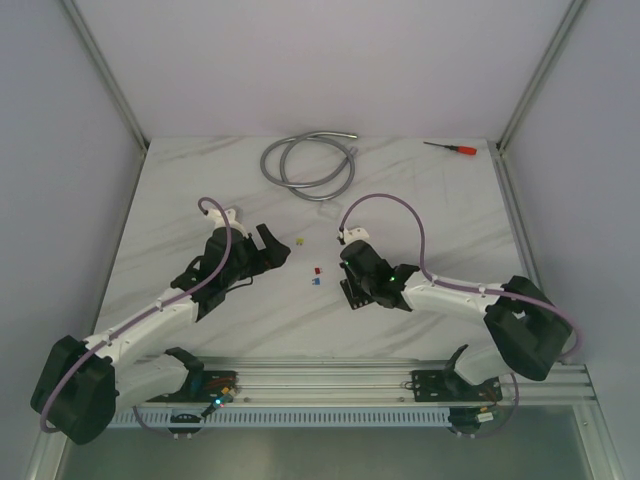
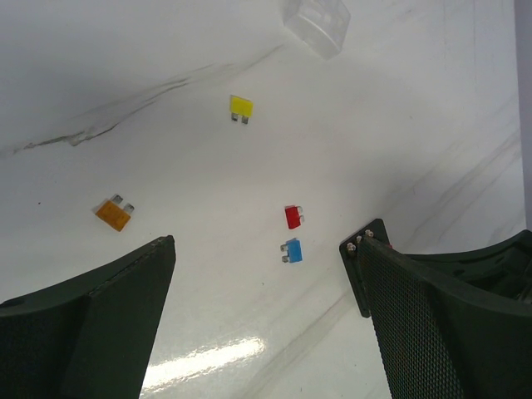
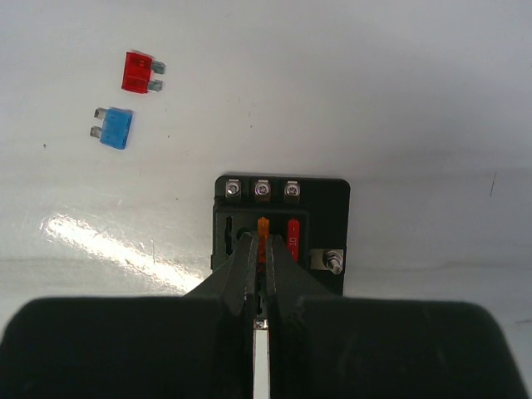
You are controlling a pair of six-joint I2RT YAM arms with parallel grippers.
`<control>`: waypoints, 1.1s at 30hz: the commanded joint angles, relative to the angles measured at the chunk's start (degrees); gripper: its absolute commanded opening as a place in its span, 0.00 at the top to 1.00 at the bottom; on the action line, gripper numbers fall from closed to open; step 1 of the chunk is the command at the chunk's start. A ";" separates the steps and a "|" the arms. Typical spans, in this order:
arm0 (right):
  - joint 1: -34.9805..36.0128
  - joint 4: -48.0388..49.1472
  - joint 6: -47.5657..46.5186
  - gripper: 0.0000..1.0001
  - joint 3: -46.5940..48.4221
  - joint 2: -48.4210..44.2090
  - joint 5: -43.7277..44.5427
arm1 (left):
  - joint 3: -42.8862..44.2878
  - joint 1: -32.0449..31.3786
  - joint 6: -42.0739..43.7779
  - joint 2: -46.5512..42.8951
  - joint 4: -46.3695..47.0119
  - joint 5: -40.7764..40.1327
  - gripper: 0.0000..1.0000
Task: Snap on the fuse box
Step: Install the fuse at the fuse box base.
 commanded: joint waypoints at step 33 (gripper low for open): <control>0.47 -2.63 0.23 0.64 3.55 1.20 2.73 | 0.09 0.64 -0.31 0.05 -0.52 -0.42 0.00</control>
